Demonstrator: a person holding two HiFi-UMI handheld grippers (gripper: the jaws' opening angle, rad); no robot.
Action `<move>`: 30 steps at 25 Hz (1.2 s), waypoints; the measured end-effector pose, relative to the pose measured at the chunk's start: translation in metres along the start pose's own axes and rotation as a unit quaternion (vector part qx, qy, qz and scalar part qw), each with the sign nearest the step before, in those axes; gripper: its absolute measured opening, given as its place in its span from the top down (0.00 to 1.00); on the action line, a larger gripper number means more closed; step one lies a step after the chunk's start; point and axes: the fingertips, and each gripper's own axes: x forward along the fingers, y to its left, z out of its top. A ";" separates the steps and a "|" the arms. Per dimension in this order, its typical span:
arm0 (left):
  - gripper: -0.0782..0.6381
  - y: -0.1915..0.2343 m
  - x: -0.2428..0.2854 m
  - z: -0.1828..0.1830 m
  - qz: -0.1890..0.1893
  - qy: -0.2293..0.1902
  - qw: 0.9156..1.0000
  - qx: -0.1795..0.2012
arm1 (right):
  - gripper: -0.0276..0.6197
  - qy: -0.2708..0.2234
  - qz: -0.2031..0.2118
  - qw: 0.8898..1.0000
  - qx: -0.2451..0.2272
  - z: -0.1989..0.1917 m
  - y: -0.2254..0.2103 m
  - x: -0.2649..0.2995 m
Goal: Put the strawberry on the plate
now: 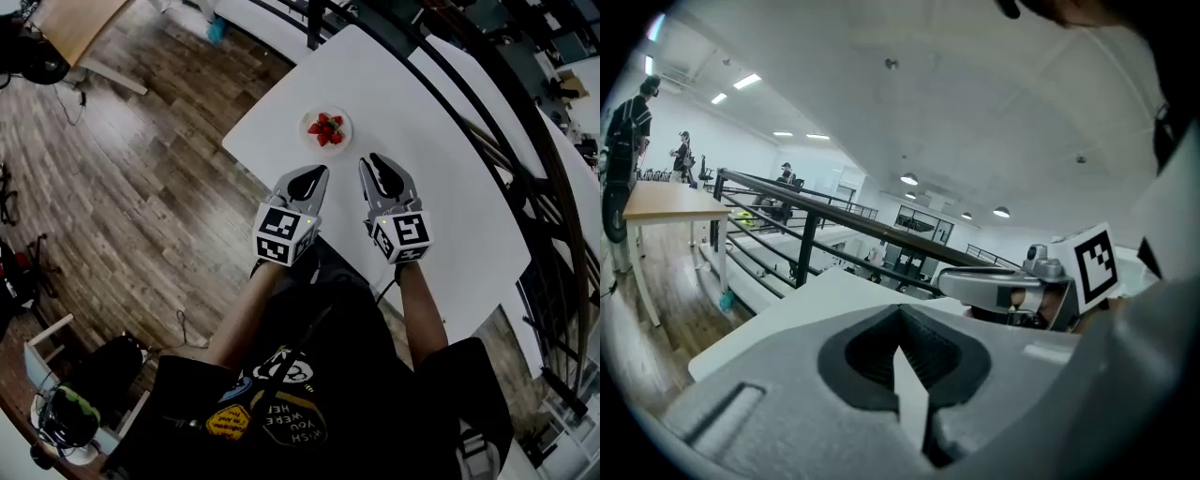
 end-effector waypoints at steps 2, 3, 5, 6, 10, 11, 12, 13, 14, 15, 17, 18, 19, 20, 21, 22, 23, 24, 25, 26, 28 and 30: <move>0.89 -0.014 -0.012 0.012 -0.007 -0.016 1.000 0.010 | 0.85 -0.022 -0.013 1.000 0.006 0.016 0.004 -0.023; 0.89 -0.020 -0.018 0.017 -0.009 -0.023 1.000 0.011 | 0.86 -0.030 -0.016 0.999 0.004 0.022 0.007 -0.034; 0.89 -0.033 -0.032 0.025 -0.012 -0.037 0.999 0.008 | 0.87 -0.042 -0.020 0.999 0.001 0.031 0.012 -0.056; 0.89 -0.039 -0.039 0.029 -0.014 -0.042 0.999 0.007 | 0.88 -0.048 -0.024 0.999 0.003 0.035 0.014 -0.066; 0.89 -0.055 -0.064 0.045 -0.017 -0.060 0.998 0.008 | 0.91 -0.069 -0.031 0.997 0.012 0.050 0.027 -0.097; 0.89 -0.057 -0.071 0.050 -0.016 -0.065 0.998 0.009 | 0.92 -0.073 -0.032 0.997 0.013 0.053 0.031 -0.103; 0.89 -0.059 -0.078 0.054 -0.015 -0.070 0.997 0.012 | 0.92 -0.077 -0.033 0.996 0.013 0.056 0.035 -0.108; 0.89 -0.060 -0.083 0.059 -0.014 -0.075 0.997 0.016 | 0.93 -0.081 -0.035 0.996 0.013 0.060 0.038 -0.112; 0.89 -0.062 -0.089 0.063 -0.014 -0.080 0.997 0.021 | 0.94 -0.086 -0.037 0.996 0.013 0.063 0.040 -0.116; 0.89 -0.063 -0.093 0.066 -0.013 -0.084 0.996 0.025 | 0.94 -0.090 -0.039 0.995 0.014 0.064 0.042 -0.120; 0.89 -0.066 -0.103 0.069 -0.009 -0.093 0.995 0.028 | 0.94 -0.096 -0.042 0.994 0.015 0.065 0.046 -0.126; 0.89 -0.068 -0.107 0.071 -0.008 -0.098 0.995 0.027 | 0.94 -0.096 -0.043 0.994 0.016 0.065 0.049 -0.130; 0.89 -0.071 -0.112 0.073 -0.007 -0.102 0.994 0.027 | 0.95 -0.095 -0.043 0.994 0.016 0.065 0.052 -0.133; 0.89 -0.075 -0.115 0.074 -0.006 -0.106 0.994 0.029 | 0.95 -0.094 -0.043 0.995 0.015 0.065 0.055 -0.137; 0.89 -0.080 -0.117 0.076 -0.007 -0.108 0.994 0.035 | 0.95 -0.094 -0.043 0.995 0.013 0.066 0.058 -0.140; 0.89 -0.085 -0.119 0.078 -0.008 -0.110 0.993 0.043 | 0.95 -0.095 -0.042 0.995 0.011 0.067 0.060 -0.144; 0.89 -0.090 -0.120 0.079 -0.008 -0.111 0.992 0.053 | 0.95 -0.096 -0.042 0.994 0.009 0.069 0.062 -0.146; 0.89 -0.093 -0.120 0.079 -0.009 -0.112 0.992 0.061 | 0.95 -0.097 -0.042 0.994 0.006 0.070 0.062 -0.148; 0.89 -0.095 -0.120 0.078 -0.009 -0.112 0.991 0.065 | 0.95 -0.098 -0.042 0.994 0.003 0.070 0.062 -0.149; 0.89 -0.096 -0.120 0.076 -0.008 -0.112 0.991 0.067 | 0.95 -0.097 -0.044 0.994 0.000 0.069 0.060 -0.148; 0.89 -0.094 -0.119 0.072 -0.004 -0.114 0.991 0.066 | 0.95 -0.091 -0.049 0.995 -0.001 0.064 0.057 -0.145; 0.89 -0.092 -0.121 0.069 0.000 -0.115 0.991 0.069 | 0.95 -0.087 -0.048 0.995 0.002 0.060 0.056 -0.144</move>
